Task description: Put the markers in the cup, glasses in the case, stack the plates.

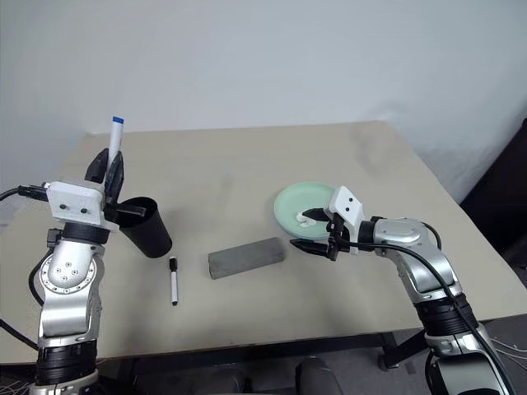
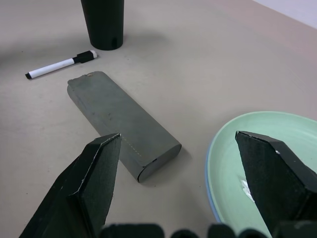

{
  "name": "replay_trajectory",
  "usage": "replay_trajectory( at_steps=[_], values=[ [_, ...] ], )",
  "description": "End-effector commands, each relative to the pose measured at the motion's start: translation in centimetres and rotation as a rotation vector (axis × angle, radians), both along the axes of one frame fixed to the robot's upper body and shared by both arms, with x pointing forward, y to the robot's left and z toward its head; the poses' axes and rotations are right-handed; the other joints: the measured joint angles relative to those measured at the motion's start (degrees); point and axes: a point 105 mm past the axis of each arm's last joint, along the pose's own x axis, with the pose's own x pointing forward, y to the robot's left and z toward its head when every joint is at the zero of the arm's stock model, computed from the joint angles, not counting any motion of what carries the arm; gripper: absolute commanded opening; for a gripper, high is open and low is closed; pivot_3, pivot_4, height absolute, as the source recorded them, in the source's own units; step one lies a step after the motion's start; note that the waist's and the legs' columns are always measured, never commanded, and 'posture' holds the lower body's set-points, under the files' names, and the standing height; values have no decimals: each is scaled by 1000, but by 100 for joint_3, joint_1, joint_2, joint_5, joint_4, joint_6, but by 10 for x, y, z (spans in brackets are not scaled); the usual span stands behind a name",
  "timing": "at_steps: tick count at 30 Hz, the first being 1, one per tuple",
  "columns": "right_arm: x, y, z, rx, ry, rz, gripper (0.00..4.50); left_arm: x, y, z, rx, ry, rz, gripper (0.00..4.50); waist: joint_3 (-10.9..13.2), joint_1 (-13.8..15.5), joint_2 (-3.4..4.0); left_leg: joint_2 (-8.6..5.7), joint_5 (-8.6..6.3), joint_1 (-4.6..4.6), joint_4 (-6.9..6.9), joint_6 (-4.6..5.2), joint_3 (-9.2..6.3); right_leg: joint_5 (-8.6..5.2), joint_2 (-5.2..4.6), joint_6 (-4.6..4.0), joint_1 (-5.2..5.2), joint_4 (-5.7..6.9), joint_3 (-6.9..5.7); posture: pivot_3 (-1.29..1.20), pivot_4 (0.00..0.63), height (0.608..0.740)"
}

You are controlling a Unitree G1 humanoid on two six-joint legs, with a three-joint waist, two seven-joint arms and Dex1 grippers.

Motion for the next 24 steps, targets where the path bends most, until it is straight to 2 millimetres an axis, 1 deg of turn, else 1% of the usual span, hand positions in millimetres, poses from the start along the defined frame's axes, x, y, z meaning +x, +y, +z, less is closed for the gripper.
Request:
replay_trajectory(
  at_steps=[1, 7, 16, 21, 23, 24],
  values=[
    [2, 3, 13, 7, -50, 14, 3996, 2, 5, 7, 50, -53, 28, 163, 0, -1, 0, 0, 0, 0, 0, 0, 0, 0, 0, -1, 0, 1, -1, 0, 0, 740],
    [2, 4, 13, 9, -51, 16, 3996, 13, 11, -5, 84, -57, 40, 163, -1, 9, -2, 0, 0, -1, 0, 0, -2, 4, 0, -4, -1, 0, -2, 0, 0, 740],
    [1, 4, 13, 11, -48, 13, 3996, 31, 3, -12, 92, -54, -11, 163, -2, 7, -3, 0, 0, -1, 0, 0, -1, 8, -1, -6, -2, 0, -2, 0, 0, 740],
    [0, 4, 13, 13, -48, 10, 3996, 36, 2, -14, 89, -55, -20, 163, -2, 3, -3, 0, 0, -1, 0, 0, 1, 10, -1, -7, -2, 1, -2, 0, 0, 740],
    [1, 4, 13, 13, -48, 8, 3996, 37, 3, -14, 86, -57, -20, 898, -2, 2, -3, 0, 0, -1, 0, 0, 1, 10, -1, -7, -2, 1, -2, 0, 0, 740],
    [0, 4, 13, 13, -48, 8, 3996, 37, 3, -15, 83, -57, -18, 1152, -2, 2, -3, 0, 0, -1, 0, 0, 0, 10, -1, -6, -2, 1, -2, 0, 0, 740]
  ],
)
